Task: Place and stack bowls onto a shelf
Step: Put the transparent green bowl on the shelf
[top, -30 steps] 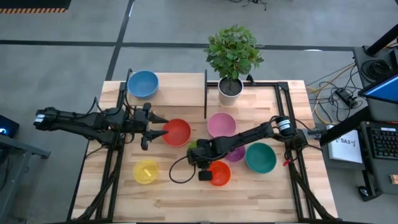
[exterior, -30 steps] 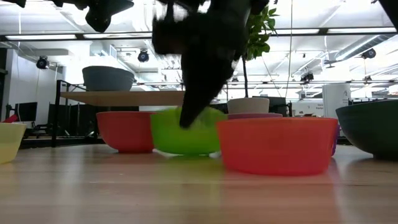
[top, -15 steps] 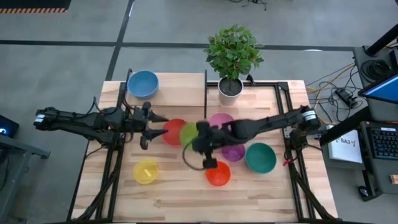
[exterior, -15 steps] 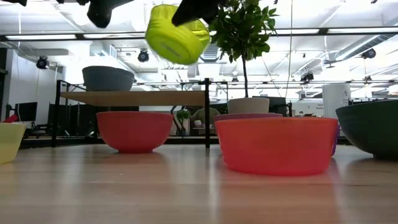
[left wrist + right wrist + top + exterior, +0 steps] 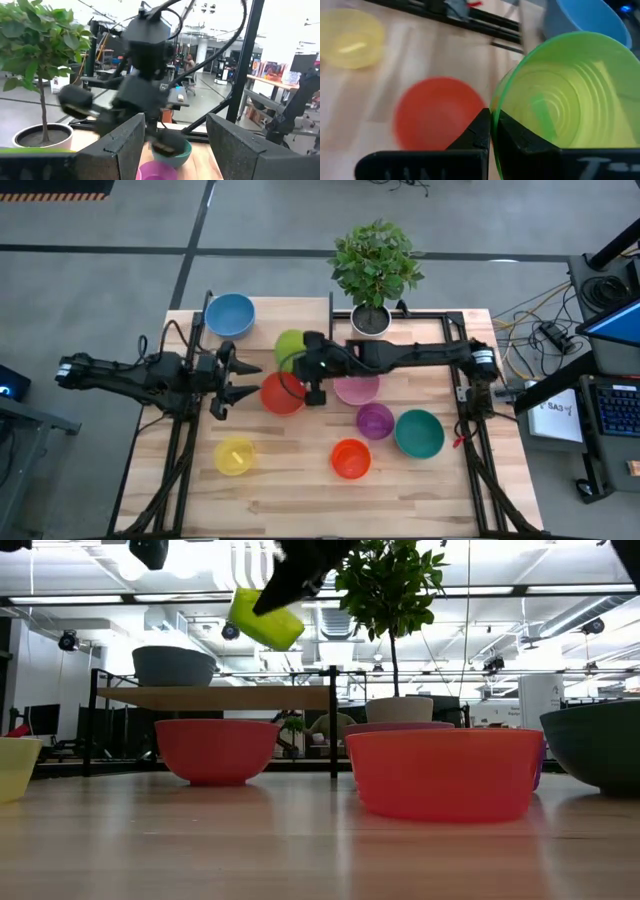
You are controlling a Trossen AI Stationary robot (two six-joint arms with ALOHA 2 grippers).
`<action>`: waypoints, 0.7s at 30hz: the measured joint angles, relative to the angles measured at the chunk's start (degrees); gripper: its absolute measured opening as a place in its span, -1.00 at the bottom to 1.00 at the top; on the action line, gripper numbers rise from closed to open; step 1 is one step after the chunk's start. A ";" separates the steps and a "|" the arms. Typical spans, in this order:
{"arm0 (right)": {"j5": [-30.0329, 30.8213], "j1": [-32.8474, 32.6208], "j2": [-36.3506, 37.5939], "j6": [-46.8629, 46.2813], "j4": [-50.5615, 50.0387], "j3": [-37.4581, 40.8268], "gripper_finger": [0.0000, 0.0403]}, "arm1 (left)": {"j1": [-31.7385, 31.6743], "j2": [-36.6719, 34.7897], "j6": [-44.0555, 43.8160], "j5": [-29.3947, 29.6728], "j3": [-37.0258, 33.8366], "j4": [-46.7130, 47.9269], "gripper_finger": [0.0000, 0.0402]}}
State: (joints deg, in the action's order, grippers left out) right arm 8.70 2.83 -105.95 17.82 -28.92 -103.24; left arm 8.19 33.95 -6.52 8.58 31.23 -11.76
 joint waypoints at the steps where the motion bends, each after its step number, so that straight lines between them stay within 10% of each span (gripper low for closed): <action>1: 0.79 0.75 -1.12 0.30 -0.36 -1.25 -0.96 | 0.00 -0.79 0.02 0.00 -0.37 0.14 -0.02; 21: 11.19 6.69 -17.92 3.13 -8.73 -22.48 -0.96 | -0.02 -7.74 0.48 0.02 -4.16 0.25 -0.02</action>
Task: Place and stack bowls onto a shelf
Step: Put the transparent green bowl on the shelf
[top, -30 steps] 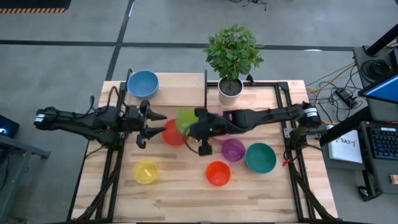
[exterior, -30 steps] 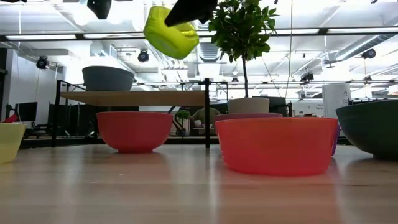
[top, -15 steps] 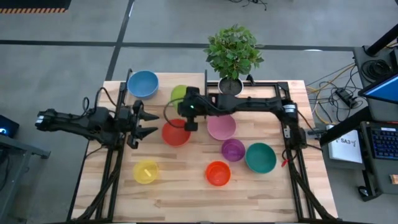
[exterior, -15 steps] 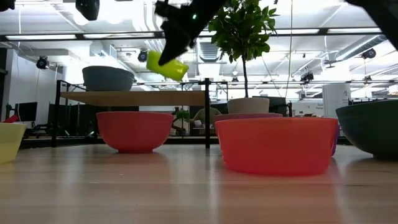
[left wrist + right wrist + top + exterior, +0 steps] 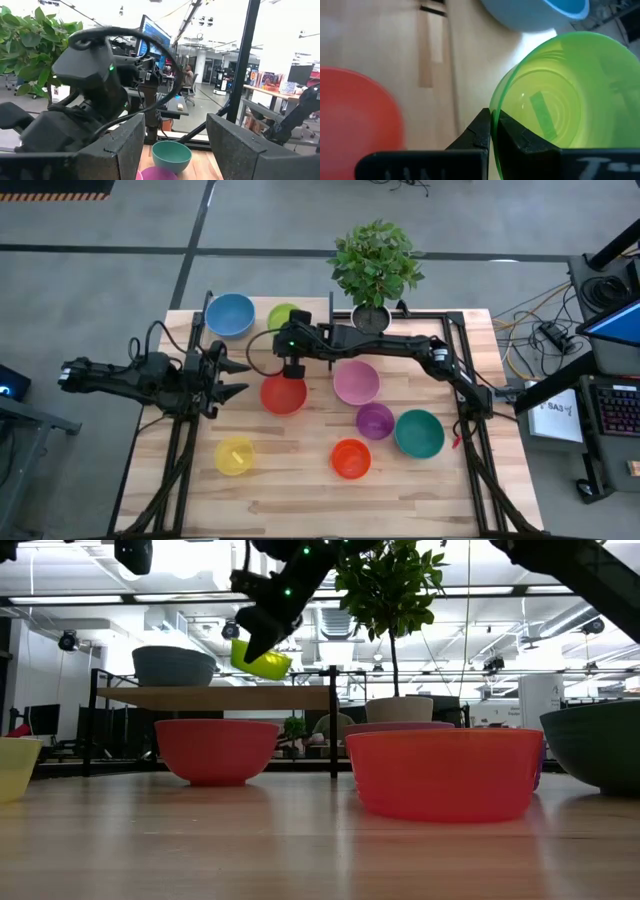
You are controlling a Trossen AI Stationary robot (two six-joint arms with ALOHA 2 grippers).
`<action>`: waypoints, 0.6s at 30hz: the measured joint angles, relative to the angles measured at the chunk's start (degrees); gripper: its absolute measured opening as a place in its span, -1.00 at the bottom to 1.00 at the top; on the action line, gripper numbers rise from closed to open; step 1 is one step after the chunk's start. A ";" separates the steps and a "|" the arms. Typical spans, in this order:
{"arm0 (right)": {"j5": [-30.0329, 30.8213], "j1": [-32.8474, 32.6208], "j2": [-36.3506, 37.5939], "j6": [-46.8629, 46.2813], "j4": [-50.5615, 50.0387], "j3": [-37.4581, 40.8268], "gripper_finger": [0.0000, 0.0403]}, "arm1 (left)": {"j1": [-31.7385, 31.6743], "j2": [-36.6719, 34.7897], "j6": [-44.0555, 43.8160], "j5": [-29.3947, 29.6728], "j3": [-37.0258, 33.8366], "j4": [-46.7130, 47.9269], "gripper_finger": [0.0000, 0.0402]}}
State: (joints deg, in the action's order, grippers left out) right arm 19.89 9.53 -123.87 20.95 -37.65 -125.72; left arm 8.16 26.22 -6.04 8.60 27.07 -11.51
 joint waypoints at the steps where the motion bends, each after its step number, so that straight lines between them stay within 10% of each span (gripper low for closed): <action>1: 0.63 0.28 -0.02 -0.41 -0.07 0.03 -0.96 | 0.00 0.00 0.00 0.00 0.00 0.00 -0.02; 18: 1.16 1.55 -0.17 -1.26 -1.04 0.10 -0.68 | 0.00 0.04 0.81 -0.02 0.00 0.00 -0.02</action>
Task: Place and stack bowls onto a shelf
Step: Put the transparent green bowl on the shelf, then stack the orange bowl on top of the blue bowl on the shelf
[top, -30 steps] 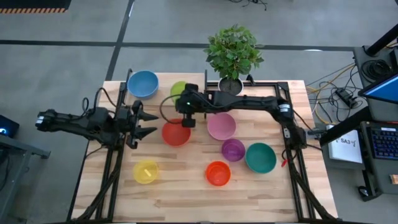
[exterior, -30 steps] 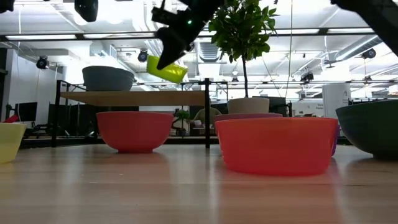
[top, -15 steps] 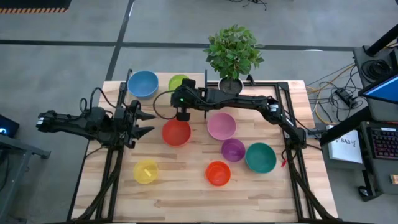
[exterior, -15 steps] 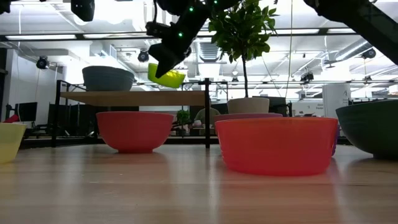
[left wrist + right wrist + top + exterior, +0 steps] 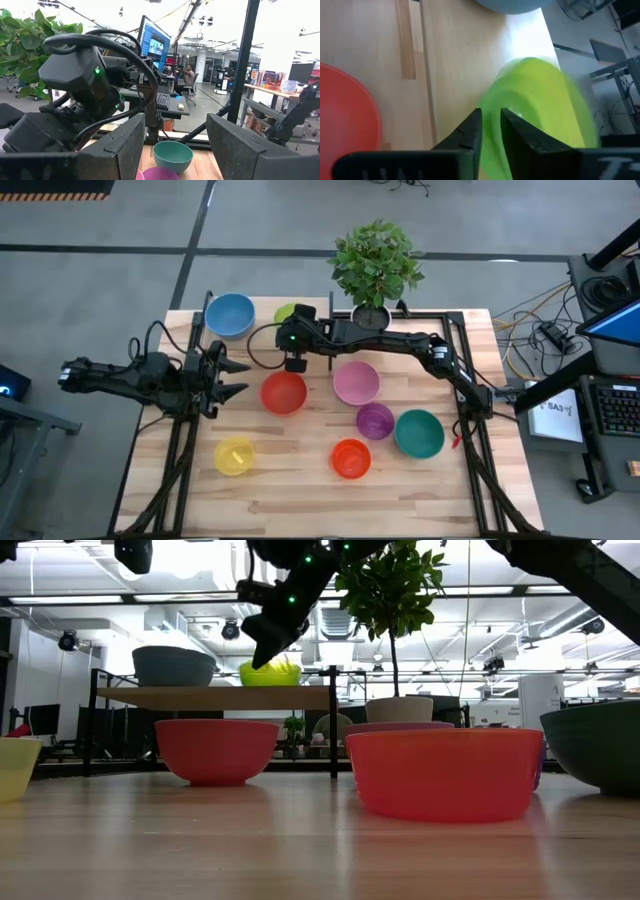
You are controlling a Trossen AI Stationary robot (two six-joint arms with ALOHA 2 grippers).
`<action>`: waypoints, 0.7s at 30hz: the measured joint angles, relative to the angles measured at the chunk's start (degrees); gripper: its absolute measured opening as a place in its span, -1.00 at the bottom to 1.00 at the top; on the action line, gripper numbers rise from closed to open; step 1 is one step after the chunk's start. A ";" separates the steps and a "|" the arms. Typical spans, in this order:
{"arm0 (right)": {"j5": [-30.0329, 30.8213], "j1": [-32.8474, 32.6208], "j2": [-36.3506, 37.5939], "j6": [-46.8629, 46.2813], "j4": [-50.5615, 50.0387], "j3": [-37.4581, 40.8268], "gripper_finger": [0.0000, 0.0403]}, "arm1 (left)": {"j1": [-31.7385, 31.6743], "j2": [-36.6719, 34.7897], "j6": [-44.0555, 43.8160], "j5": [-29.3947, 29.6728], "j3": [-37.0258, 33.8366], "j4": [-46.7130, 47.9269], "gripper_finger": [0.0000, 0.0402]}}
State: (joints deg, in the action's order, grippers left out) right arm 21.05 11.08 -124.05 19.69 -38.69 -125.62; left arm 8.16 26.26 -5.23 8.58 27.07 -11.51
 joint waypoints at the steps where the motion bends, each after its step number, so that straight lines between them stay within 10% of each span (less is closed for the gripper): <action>1: 0.01 0.10 0.00 -0.38 -0.01 0.00 -0.65 | 0.01 0.00 0.00 0.00 0.00 0.00 -0.02; 21: -0.77 -8.37 8.79 -5.14 -13.00 1.71 -0.62 | 0.01 1.11 -0.20 -0.07 0.00 1.44 -0.02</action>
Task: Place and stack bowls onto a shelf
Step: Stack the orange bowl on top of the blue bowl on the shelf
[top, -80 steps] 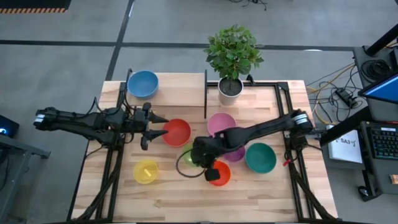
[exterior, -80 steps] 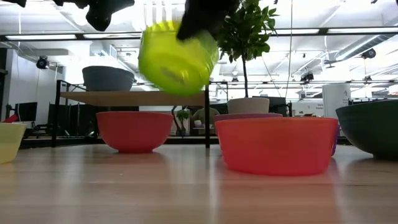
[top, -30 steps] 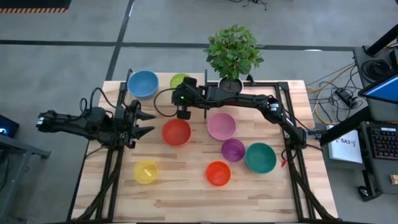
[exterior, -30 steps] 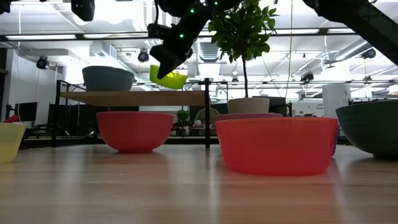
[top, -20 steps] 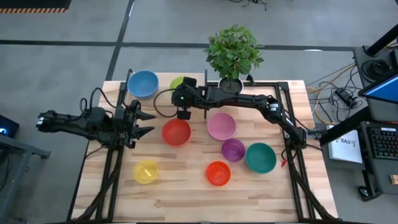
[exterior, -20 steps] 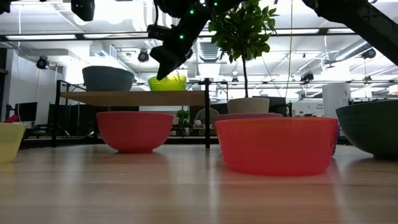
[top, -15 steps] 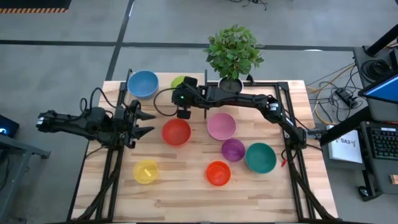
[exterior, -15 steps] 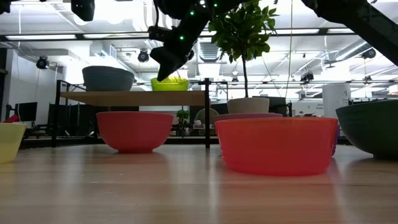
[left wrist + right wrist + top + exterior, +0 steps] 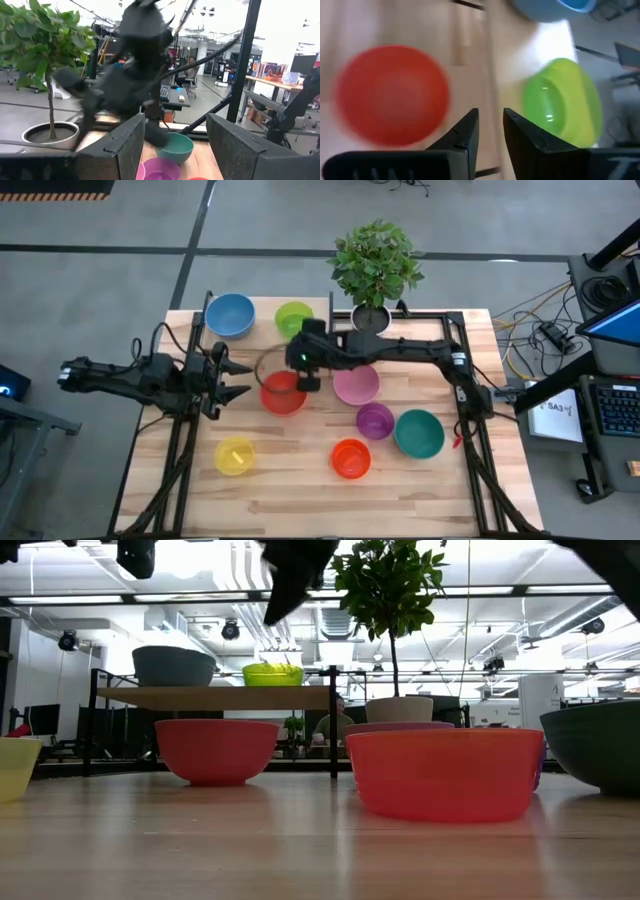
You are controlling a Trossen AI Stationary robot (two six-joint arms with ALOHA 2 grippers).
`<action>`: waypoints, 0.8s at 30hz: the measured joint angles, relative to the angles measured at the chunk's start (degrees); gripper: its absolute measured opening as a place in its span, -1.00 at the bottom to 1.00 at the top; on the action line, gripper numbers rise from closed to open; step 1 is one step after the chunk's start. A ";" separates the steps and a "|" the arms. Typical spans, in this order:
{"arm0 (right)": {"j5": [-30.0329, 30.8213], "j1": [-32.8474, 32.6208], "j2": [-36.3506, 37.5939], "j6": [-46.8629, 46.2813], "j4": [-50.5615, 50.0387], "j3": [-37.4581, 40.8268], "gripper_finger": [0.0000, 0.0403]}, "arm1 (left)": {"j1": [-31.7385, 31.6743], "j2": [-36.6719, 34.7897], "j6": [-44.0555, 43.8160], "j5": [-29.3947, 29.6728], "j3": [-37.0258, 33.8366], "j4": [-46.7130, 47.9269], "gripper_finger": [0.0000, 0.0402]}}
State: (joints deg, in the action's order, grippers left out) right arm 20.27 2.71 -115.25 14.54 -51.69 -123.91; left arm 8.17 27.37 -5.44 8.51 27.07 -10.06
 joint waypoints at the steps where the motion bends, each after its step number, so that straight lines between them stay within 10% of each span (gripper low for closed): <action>1: -0.41 -1.02 1.03 -0.20 -0.36 1.11 -0.64 | 0.00 0.49 -0.06 0.00 0.00 -0.22 -0.02; 24: -5.38 -24.84 41.73 -19.76 32.85 63.47 -0.79 | 1.23 27.80 -16.75 -0.02 9.93 5.13 -0.07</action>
State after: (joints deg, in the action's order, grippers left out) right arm 14.89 -22.13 -73.52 -5.22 -18.84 -60.44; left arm 9.40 55.16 -22.19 8.49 37.00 -4.94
